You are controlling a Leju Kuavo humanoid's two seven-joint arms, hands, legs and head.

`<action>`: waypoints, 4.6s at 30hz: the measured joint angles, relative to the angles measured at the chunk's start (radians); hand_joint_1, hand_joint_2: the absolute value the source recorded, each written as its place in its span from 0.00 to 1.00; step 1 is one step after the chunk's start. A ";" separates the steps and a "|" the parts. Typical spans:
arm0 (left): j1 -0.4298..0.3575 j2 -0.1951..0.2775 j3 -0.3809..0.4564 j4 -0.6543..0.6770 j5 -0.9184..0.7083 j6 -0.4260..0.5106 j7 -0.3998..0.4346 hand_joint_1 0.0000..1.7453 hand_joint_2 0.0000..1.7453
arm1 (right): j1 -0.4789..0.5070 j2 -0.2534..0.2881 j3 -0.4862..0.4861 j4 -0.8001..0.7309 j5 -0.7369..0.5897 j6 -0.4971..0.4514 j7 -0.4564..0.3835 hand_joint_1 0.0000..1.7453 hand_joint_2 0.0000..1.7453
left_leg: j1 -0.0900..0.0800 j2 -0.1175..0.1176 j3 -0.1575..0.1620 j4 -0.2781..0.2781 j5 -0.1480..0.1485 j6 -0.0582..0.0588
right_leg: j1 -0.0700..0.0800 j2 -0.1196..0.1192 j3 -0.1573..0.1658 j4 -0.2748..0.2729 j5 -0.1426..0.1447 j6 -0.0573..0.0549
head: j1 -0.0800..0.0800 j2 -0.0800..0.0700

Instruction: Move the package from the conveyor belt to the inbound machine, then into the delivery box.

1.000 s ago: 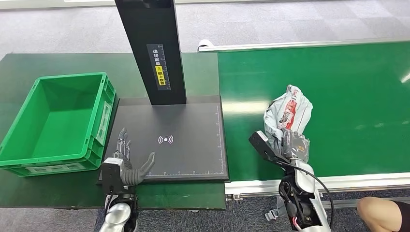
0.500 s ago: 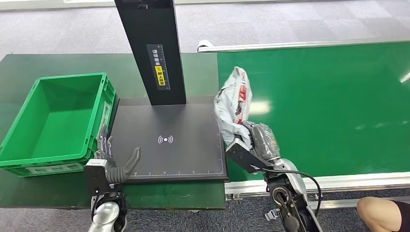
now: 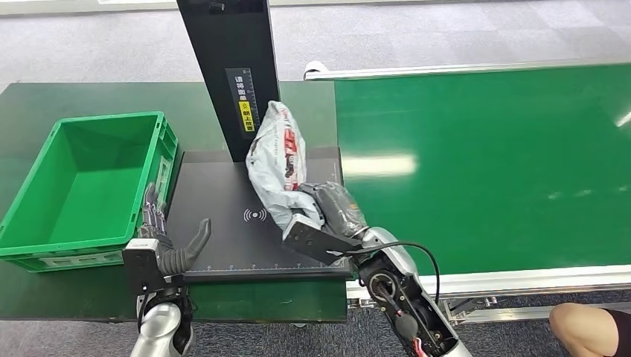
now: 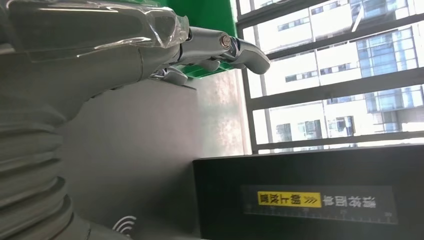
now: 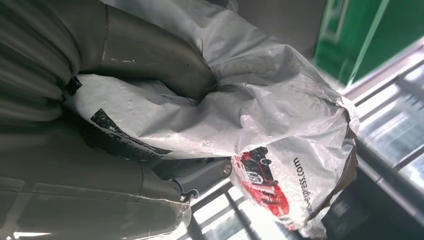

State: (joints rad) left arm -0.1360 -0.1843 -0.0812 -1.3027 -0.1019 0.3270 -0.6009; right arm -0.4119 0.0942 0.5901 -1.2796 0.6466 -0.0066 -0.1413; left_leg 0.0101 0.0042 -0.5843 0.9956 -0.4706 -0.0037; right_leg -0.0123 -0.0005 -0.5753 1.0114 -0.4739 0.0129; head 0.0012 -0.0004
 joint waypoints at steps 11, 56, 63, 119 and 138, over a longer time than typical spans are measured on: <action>-0.010 0.000 0.000 0.000 0.000 0.005 0.002 0.00 1.00 | -0.025 0.032 0.053 0.066 -0.008 0.003 0.007 0.88 1.00 | 0.000 0.000 0.000 0.000 0.000 0.000 | 0.000 0.000 0.000 0.000 0.000 0.000 | 0.000 0.000; 0.035 0.047 -0.035 -0.001 -0.183 -0.049 0.021 0.00 1.00 | 0.280 -0.023 -0.426 -0.229 -0.720 0.164 -0.290 0.00 1.00 | 0.000 -0.001 0.000 0.000 0.000 0.000 | 0.000 0.000 0.000 -0.001 0.000 0.000 | 0.000 0.000; 0.032 0.055 -0.112 -0.003 -0.249 -0.075 0.041 0.00 1.00 | 0.321 -0.023 -0.505 -0.263 -0.730 0.174 -0.291 0.00 1.00 | 0.000 0.000 0.000 0.000 0.000 0.000 | 0.000 0.000 0.000 -0.001 0.000 0.000 | 0.000 0.000; -0.128 0.023 -0.372 0.461 -0.786 0.055 0.164 0.98 1.00 | 0.413 -0.010 -0.589 -0.227 -0.722 0.213 -0.296 0.00 1.00 | 0.000 -0.001 0.004 0.000 0.000 0.000 | -0.001 0.000 0.004 -0.001 0.000 0.000 | 0.000 0.000; -0.074 0.062 -0.230 0.145 -0.533 0.060 0.083 0.80 1.00 | 0.432 -0.007 -0.603 -0.227 -0.727 0.189 -0.294 0.00 1.00 | 0.000 -0.001 0.003 0.000 0.000 0.000 | 0.000 0.000 0.003 -0.001 0.000 0.000 | 0.000 0.000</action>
State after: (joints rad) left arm -0.2095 -0.1220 -0.3109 -1.1578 -0.6353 0.3866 -0.5182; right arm 0.0201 0.0875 -0.0129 -1.5068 -0.0809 0.1828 -0.4353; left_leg 0.0099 0.0035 -0.5818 0.9957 -0.4710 -0.0034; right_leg -0.0127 -0.0005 -0.5725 1.0109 -0.4740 0.0130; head 0.0015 -0.0003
